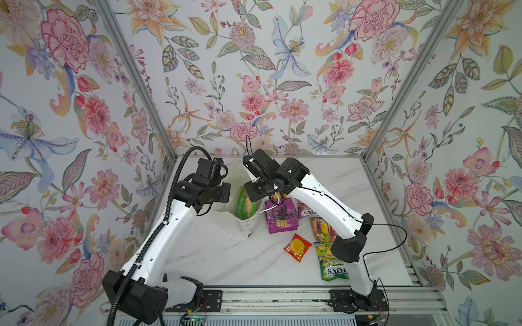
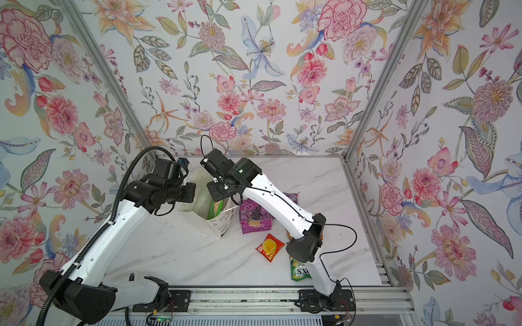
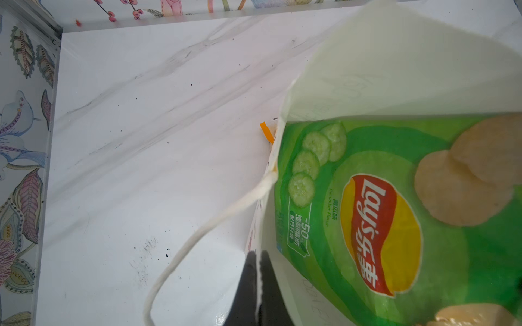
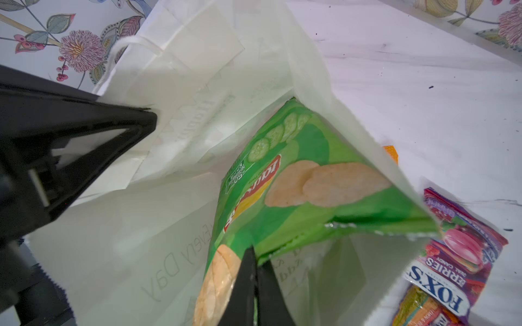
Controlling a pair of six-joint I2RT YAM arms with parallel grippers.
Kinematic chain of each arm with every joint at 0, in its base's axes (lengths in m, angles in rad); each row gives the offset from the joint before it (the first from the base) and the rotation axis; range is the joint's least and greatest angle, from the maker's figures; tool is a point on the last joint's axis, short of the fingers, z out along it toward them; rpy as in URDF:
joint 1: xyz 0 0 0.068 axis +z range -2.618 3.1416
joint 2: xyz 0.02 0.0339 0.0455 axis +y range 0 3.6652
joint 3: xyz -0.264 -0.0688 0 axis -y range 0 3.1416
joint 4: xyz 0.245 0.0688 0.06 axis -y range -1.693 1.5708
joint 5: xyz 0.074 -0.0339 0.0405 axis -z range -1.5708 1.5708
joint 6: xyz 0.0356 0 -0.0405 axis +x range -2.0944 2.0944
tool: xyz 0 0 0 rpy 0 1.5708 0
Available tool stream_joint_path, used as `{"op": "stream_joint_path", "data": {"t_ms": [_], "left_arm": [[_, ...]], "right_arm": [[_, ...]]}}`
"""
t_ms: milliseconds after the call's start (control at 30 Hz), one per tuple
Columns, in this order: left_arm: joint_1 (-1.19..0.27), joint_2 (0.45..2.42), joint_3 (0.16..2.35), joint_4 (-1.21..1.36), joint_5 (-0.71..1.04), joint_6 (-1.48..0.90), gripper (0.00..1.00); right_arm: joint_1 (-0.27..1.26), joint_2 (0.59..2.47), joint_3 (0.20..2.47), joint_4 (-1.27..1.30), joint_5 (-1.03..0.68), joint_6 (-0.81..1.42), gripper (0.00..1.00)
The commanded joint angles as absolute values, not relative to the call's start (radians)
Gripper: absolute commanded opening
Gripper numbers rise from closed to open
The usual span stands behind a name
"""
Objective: Place the snacks into the paper bag
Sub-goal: 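Lower the green chip bag into the paper bag and open the right gripper, then raise the right gripper out of the paper bag and move toward the purple bag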
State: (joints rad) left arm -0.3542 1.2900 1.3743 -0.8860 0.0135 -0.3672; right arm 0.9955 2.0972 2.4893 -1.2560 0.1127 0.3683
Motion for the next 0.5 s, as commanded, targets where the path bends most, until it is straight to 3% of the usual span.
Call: {"op": "stream_joint_path", "data": {"t_ms": [0,233,467], "left_arm": [[-0.333,1.266,1.358,-0.873,-0.017,-0.374,0.0],[-0.322,1.253,1.352,-0.855,0.005,-0.374,0.0],[-0.308,1.244,1.343,-0.845,0.002,-0.376,0.0]], "right_arm": [[1.002,2.116,2.527,-1.274,0.124,0.377,0.13],[1.01,2.126,2.584,-1.273,0.117,0.374,0.32],[1.012,2.103,2.66,-1.268,0.107,0.367,0.4]]}}
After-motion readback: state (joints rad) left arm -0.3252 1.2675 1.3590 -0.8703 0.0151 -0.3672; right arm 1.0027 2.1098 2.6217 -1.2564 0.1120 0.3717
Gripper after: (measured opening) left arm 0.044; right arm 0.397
